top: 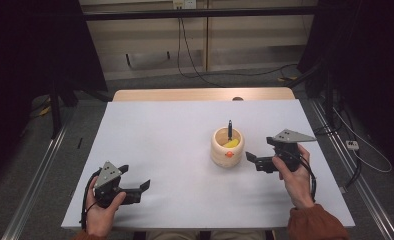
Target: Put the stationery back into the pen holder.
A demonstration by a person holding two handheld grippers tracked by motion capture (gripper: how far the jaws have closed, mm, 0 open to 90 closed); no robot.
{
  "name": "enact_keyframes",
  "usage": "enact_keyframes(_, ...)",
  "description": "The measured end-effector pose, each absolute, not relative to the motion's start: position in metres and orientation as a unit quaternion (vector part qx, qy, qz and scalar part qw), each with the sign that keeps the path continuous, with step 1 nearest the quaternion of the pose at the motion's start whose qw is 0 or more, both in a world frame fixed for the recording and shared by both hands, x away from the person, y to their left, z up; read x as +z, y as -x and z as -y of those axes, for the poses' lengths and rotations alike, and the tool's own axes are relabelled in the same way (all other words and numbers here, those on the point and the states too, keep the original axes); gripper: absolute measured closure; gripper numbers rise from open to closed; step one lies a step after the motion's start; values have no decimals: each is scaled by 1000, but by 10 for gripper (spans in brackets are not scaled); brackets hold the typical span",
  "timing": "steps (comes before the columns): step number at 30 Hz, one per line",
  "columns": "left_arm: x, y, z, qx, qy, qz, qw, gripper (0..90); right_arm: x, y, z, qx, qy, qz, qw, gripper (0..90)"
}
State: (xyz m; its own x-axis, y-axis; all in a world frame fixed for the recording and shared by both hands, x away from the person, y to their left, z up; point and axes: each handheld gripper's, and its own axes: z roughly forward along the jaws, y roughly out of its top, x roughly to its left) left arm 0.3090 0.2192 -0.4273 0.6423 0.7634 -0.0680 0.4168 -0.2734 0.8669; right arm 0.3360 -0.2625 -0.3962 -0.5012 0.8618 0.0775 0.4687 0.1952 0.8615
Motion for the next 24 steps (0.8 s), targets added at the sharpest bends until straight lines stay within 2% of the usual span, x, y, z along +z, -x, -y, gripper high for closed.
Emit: enact_keyframes(24,-426,-307,-223,192,-773,-386,466,70,-421,-302,285,428,-479,-727,241,71)
